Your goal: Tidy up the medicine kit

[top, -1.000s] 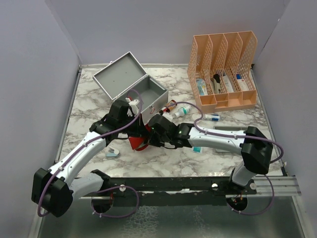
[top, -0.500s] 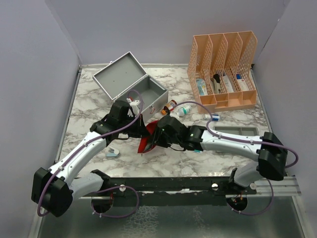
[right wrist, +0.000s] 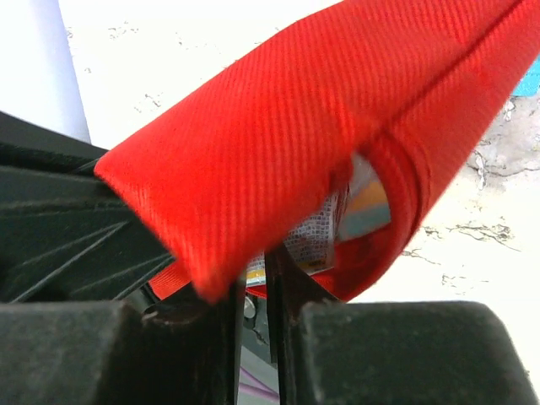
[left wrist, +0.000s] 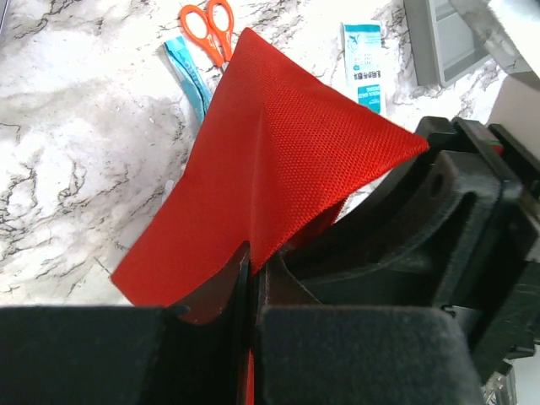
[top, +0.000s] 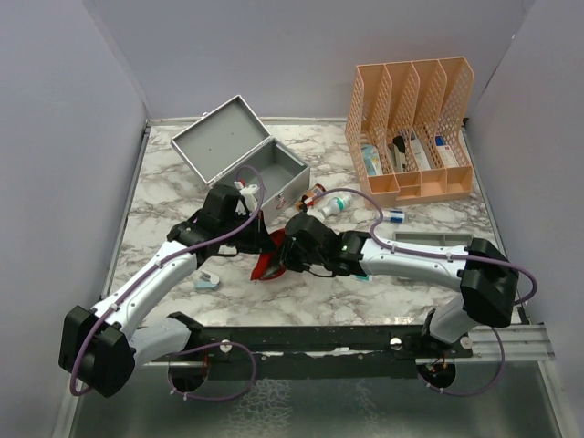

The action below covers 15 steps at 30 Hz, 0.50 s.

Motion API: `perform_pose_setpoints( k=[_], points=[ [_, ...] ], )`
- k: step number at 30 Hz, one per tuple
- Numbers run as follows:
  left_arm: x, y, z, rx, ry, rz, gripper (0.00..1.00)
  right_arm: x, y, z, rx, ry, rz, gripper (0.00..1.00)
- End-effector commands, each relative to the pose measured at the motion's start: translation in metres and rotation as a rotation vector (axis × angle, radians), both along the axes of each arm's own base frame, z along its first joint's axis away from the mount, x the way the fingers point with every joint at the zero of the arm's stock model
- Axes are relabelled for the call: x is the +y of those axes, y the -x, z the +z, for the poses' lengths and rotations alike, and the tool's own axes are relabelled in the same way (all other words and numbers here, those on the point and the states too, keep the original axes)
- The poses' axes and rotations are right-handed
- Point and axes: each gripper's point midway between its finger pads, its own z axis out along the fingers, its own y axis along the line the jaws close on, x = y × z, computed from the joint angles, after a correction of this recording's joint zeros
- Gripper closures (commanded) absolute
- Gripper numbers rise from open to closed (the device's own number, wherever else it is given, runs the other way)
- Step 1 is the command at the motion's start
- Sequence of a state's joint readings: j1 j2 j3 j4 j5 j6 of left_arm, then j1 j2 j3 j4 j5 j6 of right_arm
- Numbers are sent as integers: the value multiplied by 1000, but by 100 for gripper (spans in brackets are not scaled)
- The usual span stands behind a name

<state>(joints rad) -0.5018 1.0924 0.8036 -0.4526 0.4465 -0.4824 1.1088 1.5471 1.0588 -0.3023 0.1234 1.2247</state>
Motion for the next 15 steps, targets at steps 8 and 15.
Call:
perform_pose_setpoints(
  k=[8, 15],
  points=[
    [-5, 4, 1, 3, 26, -25, 100, 11, -6, 11, -67, -50, 44, 84],
    [-5, 5, -3, 13, 21, -25, 100, -20, 6, 4, 13, 0, -37, 74]
  ],
)
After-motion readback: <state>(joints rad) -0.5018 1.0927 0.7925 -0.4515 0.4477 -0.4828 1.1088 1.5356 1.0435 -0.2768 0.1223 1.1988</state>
